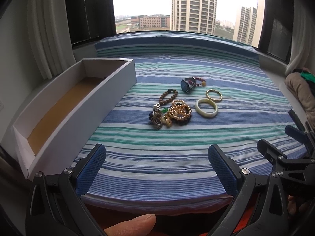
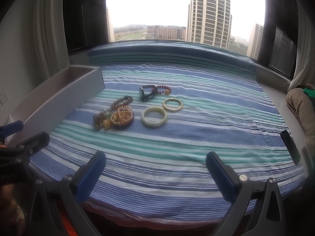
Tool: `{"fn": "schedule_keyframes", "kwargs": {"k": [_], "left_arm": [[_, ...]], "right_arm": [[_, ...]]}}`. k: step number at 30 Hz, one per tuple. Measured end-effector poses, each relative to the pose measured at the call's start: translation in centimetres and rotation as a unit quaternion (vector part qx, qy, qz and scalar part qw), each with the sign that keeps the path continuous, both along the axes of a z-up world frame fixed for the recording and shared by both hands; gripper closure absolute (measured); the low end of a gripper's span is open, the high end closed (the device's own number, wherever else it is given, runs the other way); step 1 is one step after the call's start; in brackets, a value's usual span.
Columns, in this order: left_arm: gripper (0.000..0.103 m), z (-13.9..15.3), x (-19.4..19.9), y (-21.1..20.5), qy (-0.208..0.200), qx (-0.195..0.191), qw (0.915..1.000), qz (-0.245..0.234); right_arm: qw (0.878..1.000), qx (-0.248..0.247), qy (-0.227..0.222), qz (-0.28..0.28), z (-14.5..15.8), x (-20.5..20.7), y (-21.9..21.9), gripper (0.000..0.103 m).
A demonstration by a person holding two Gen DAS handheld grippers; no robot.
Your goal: Organize jewelry
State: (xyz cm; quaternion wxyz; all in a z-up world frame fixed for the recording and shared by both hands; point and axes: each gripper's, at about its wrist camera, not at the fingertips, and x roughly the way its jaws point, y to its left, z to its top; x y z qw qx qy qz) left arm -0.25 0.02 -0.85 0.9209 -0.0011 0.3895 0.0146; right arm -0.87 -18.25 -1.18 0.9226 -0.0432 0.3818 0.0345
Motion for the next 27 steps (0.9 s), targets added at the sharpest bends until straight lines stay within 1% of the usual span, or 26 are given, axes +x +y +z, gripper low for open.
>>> {"fn": "schedule_keyframes", "kwargs": {"k": [5,12,15,20,24,27], "left_arm": [[0.0,0.1,-0.2,-0.4,-0.007,0.017,0.9998,0.001],[0.0,0.1,0.0,-0.9,-0.007,0.027,0.9996,-0.006],[0.0,0.0,-0.1,-1.0,-0.009,0.035,0.9993,-0.002],[0.0,0.0,-0.1,-0.8,-0.011,0.035,0.9993,0.005],[0.0,0.0,0.0,-0.6,-0.017,0.051,0.9984,0.017],[0.0,-0.1,0.4,0.2,-0.009,0.044,0.9987,0.023]], "right_arm": [[1.0,0.0,0.001,0.0,0.0,0.0,0.0,0.0],[1.0,0.002,0.005,-0.003,-0.1,0.1,0.0,0.0],[1.0,0.003,0.003,-0.002,-0.1,0.0,0.0,0.0],[1.0,0.003,0.001,0.001,-0.1,0.0,0.2,0.0],[1.0,0.003,0.005,-0.001,-0.3,0.0,0.1,0.0],[1.0,0.004,0.005,-0.004,-0.2,0.0,-0.1,0.0]]}}
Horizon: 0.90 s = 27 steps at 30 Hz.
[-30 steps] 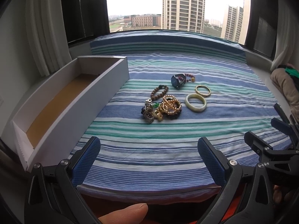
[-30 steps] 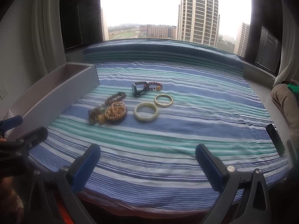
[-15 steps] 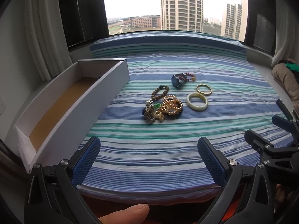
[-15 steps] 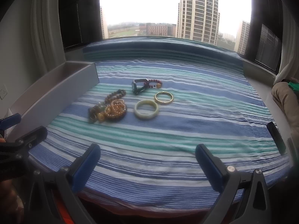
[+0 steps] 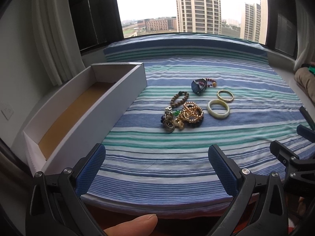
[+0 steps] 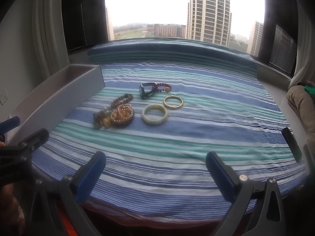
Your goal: Organize jewelry
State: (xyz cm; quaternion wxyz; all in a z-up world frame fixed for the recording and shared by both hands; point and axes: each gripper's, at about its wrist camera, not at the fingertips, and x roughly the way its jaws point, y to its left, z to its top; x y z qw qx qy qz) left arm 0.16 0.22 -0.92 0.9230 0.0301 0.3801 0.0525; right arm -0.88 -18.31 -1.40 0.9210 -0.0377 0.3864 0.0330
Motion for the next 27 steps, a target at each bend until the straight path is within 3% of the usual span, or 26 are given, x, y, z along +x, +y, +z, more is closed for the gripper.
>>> {"fn": "schedule_keyframes", "kwargs": {"k": [7,13,17,21,23,25,27], "left_arm": [[0.0,-1.3,0.9,1.7,0.035,-0.002,0.9993,0.012],[0.0,-3.8,3.9,4.0,0.092,-0.058,0.9937,0.027],[0.001,-5.5,7.5,4.6,0.086,-0.068,0.9939,0.005],[0.001,-7.9,11.2,4.5,0.09,-0.105,0.9901,-0.022],[0.006,-9.1,12.7,4.3,0.086,-0.111,0.99,-0.017],[0.023,-10.3,14.2,3.8,0.092,-0.106,0.9901,-0.01],[0.026,-11.3,15.5,3.1,0.101,-0.106,0.9892,-0.014]], "right_arm": [[1.0,0.003,-0.005,-0.009,0.0,-0.1,-0.5,0.0],[1.0,0.01,-0.002,-0.017,-0.2,0.1,-1.2,0.0],[1.0,0.012,-0.007,-0.021,0.0,-0.2,-1.5,0.0],[1.0,0.013,-0.004,-0.023,-0.2,-0.6,-1.7,0.0],[1.0,0.012,-0.006,-0.027,-0.2,-0.9,-1.9,0.0],[0.999,0.012,-0.006,-0.032,-0.2,-1.0,-2.2,0.0],[0.999,0.014,-0.003,-0.039,-0.3,-1.0,-2.6,0.0]]}}
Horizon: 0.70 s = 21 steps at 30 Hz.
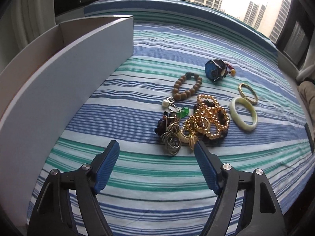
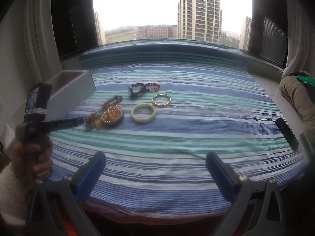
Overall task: Organize jewelry
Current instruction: 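Grasp the gold ring cluster with the left tool while the right tool grasps the dark beaded charm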
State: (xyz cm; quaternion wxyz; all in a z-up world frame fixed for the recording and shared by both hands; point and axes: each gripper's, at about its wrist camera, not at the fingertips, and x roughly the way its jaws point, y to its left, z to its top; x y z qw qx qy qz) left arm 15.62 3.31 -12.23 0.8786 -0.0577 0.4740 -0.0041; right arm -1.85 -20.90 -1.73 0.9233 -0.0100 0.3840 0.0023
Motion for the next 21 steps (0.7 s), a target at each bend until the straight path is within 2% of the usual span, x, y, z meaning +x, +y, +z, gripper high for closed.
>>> {"fn": "schedule_keyframes", "kwargs": {"k": [2,3,4,5,6,8,14,18,21], "left_arm": [[0.029,-0.6,0.6,-0.7,-0.002,0.004,1.0,-0.003],[0.035,-0.8,0.9,-1.1,-0.003,0.006,1.0,-0.007],[0.053,-1.0,1.2,-1.4,-0.002,0.008,0.9999,-0.01],[0.066,-1.4,1.4,-1.6,0.005,0.013,0.9998,-0.013],[0.088,-1.7,1.6,-1.7,0.018,0.015,0.9996,-0.012],[0.096,-1.6,1.2,-1.1,0.017,0.001,0.9999,-0.001],[0.097,-0.5,-2.2,2.0,0.031,-0.057,0.9978,0.01],[0.102,1.0,-5.2,4.0,0.025,-0.069,0.9973,0.006],[0.102,2.0,-7.3,5.4,0.013,-0.074,0.9971,0.01]], "right_arm": [[1.0,0.002,0.003,-0.004,-0.1,0.0,-0.3,0.0],[1.0,0.003,0.004,-0.005,-0.2,0.1,-0.4,0.0],[1.0,0.003,0.005,-0.006,-0.3,0.1,-0.5,0.0],[1.0,0.003,0.006,-0.007,-0.4,0.2,-0.5,0.0],[1.0,0.004,0.007,-0.008,-0.4,0.2,-0.5,0.0],[1.0,0.005,0.007,-0.007,-0.4,0.3,-0.6,0.0],[1.0,0.004,0.009,-0.007,-0.7,0.4,-0.8,0.0],[1.0,0.007,0.014,-0.002,-0.9,0.8,-0.6,0.0],[1.0,0.008,0.013,0.017,-0.7,1.2,0.0,0.0]]}}
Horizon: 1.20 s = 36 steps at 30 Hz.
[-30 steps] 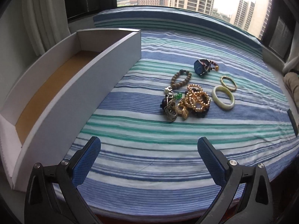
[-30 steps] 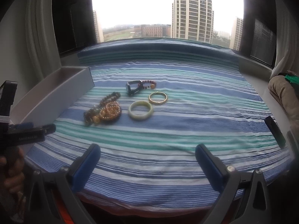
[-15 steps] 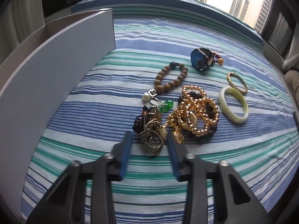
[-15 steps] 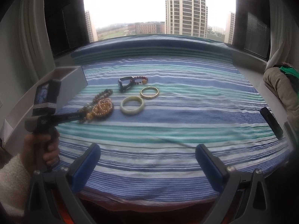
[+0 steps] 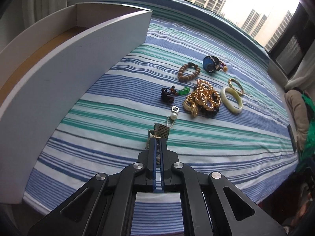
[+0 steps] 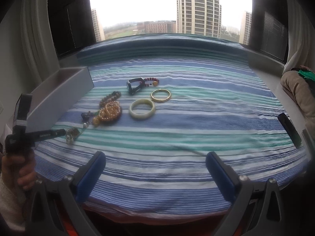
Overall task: Organize jewelry
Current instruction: 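Grasp the gold ring cluster with the left tool while the right tool grasps the dark beaded charm, then carry both held pieces into the white box and open both tools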
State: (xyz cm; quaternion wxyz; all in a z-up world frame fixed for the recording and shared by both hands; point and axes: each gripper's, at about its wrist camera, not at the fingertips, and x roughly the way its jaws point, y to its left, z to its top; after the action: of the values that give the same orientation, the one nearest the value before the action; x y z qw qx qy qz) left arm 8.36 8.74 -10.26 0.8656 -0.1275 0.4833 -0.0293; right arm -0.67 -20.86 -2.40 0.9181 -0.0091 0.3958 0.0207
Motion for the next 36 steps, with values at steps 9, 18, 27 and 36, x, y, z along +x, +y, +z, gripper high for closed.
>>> {"fn": "schedule_keyframes", "kwargs": {"k": [9,18,27,36], "left_arm": [[0.056,-1.7,-0.7,0.8,0.003,0.02,0.9998,-0.007],[0.058,-4.6,2.5,-2.5,-0.017,0.119,0.9923,-0.029],[0.073,-2.7,1.6,1.5,-0.012,0.035,0.9993,0.001],[0.073,6.1,-0.3,4.2,-0.057,-0.031,0.9973,0.034]], "right_arm": [[0.977,0.074,0.034,0.195,0.8,9.4,6.6,0.0],[0.936,0.074,0.189,0.289,-7.2,21.3,19.7,0.047],[0.925,-0.028,0.203,0.32,-11.9,22.3,22.7,0.091],[0.934,0.06,0.129,0.328,-0.9,21.8,20.1,0.091]]}}
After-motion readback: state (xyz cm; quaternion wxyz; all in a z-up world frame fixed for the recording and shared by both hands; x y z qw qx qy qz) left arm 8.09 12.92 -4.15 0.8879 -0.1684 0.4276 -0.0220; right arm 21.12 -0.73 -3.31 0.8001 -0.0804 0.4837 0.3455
